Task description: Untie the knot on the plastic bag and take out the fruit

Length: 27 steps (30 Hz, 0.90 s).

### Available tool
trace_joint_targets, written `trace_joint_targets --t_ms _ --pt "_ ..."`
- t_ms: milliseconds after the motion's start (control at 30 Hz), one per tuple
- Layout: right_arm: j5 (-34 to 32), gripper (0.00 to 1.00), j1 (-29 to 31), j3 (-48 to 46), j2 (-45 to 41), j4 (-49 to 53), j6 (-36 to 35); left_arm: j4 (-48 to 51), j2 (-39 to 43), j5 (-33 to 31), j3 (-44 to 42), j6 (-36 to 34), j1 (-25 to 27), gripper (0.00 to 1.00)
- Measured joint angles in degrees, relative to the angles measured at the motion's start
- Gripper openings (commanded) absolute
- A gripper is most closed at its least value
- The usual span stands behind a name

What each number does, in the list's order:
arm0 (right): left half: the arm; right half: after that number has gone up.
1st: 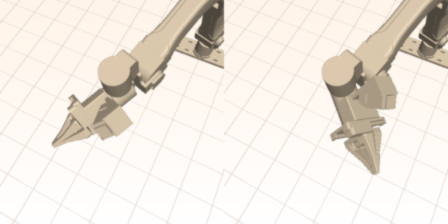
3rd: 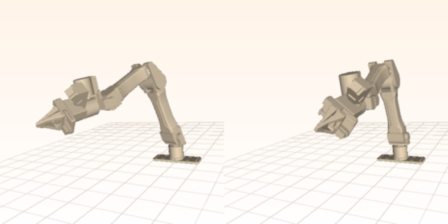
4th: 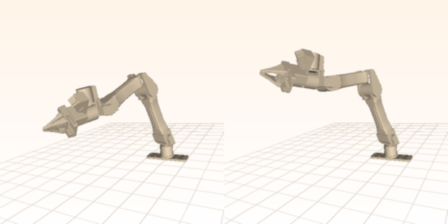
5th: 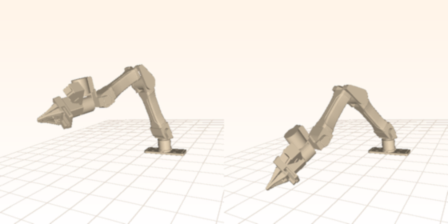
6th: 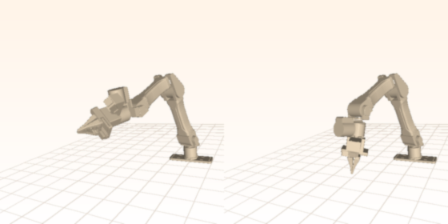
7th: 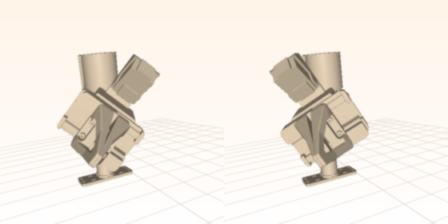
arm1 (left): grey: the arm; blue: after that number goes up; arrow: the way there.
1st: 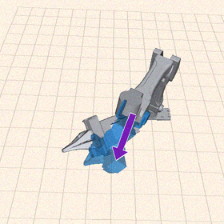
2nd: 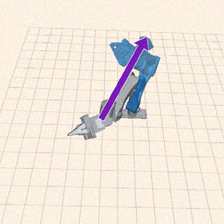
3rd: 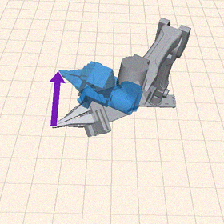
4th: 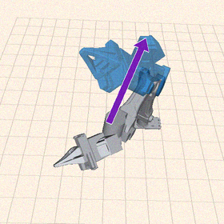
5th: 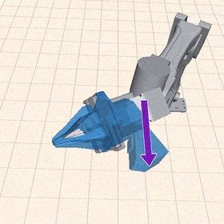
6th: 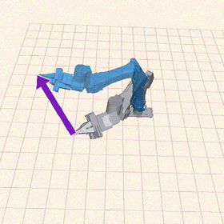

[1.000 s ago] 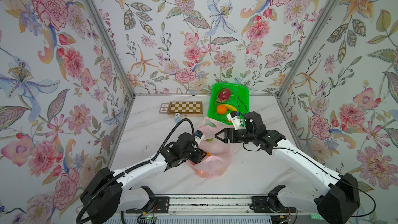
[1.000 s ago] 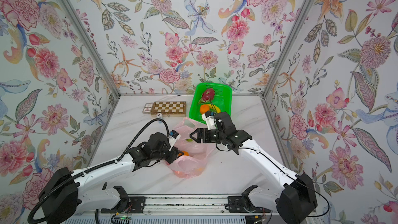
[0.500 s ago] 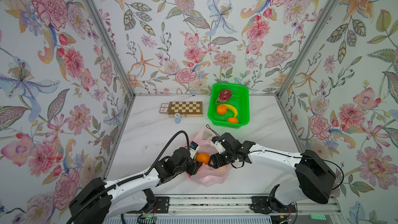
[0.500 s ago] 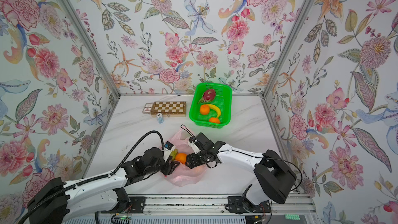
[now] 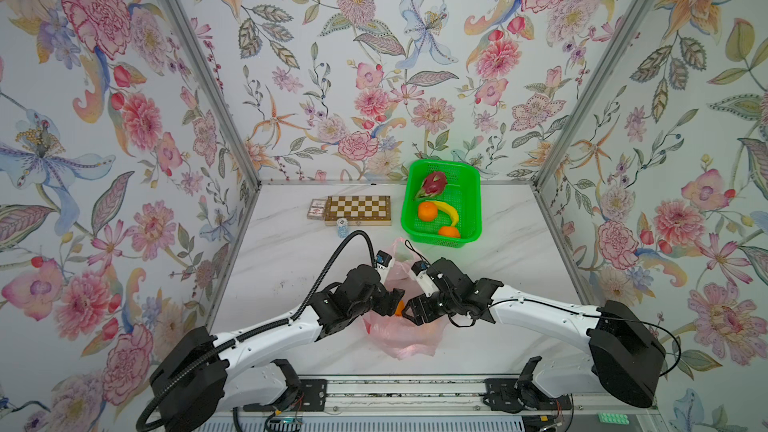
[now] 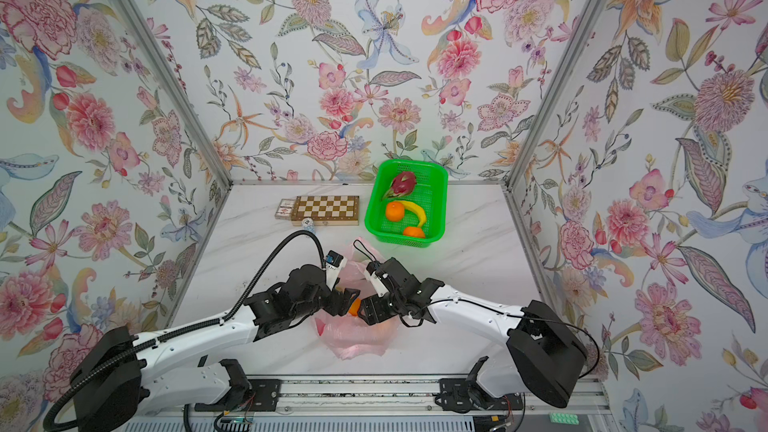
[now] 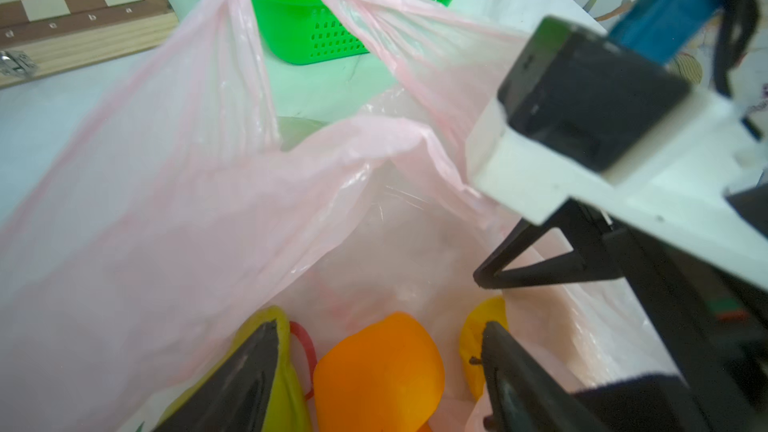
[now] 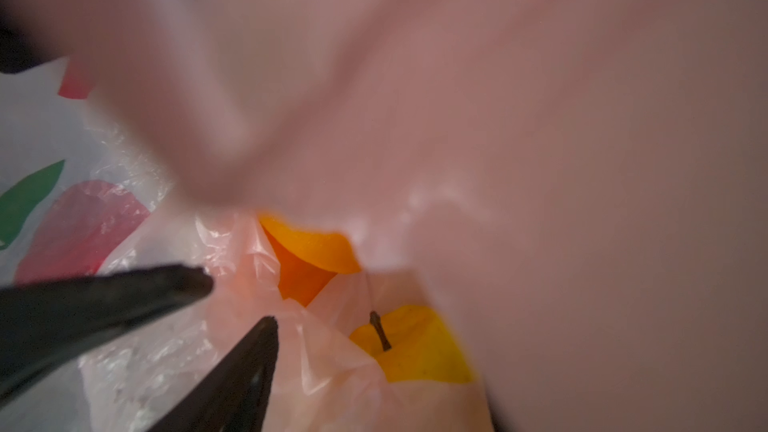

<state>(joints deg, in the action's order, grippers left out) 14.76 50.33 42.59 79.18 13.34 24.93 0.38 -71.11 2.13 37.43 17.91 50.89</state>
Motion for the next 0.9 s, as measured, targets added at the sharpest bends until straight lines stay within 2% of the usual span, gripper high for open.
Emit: trace_joint_targets --t_ms 233,567,667,900 --pt "-0.1 0.78 0.2 -3.0 -2.0 -1.9 0.9 4.4 -8.7 0.3 2.7 1.2 -0.6 0.89" --pt "-0.3 0.78 0.2 -4.2 -3.8 -2.9 1.5 5.6 -14.4 0.4 5.2 1.2 -0.6 0.95" --pt "-0.4 0.79 0.2 -4.5 -4.0 -3.2 1.7 6.0 -15.8 0.4 5.2 1.3 -0.6 0.9" --pt "-2.0 0.84 0.1 -5.2 -5.8 -3.1 2.1 7.1 -16.7 0.9 5.2 1.7 -0.7 0.64"
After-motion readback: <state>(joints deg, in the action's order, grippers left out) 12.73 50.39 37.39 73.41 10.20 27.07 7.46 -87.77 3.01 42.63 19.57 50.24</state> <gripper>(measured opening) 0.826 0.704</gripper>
